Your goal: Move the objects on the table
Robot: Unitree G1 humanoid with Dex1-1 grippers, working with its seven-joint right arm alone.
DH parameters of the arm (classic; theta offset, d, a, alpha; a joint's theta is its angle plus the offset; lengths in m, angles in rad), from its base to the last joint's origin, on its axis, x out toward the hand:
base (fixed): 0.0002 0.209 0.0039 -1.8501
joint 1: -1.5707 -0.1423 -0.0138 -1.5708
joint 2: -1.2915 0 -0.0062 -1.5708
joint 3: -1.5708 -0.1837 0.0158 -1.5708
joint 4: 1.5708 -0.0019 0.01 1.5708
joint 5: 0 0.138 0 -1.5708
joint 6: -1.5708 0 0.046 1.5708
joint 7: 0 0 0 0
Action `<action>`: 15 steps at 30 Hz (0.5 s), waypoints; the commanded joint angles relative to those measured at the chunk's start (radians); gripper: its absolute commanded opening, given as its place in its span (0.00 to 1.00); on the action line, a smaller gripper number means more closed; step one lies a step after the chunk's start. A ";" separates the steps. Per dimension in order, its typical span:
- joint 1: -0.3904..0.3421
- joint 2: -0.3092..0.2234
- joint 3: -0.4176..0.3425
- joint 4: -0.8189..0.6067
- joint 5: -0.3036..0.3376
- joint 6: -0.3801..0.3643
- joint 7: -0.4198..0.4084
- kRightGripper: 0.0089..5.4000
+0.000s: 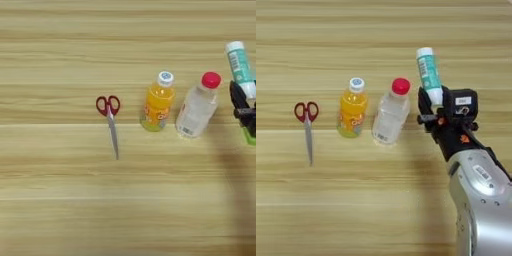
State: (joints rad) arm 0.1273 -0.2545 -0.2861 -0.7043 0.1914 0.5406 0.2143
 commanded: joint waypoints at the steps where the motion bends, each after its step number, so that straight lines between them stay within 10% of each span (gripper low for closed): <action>1: -0.026 -0.016 0.035 -0.102 0.023 -0.013 0.011 0.31; 15: 0.021 0.023 0.283 -0.207 0.017 0.021 0.007 0.31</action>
State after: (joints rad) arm 0.1751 -0.2306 -0.0348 -0.8658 0.2164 0.5822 0.2286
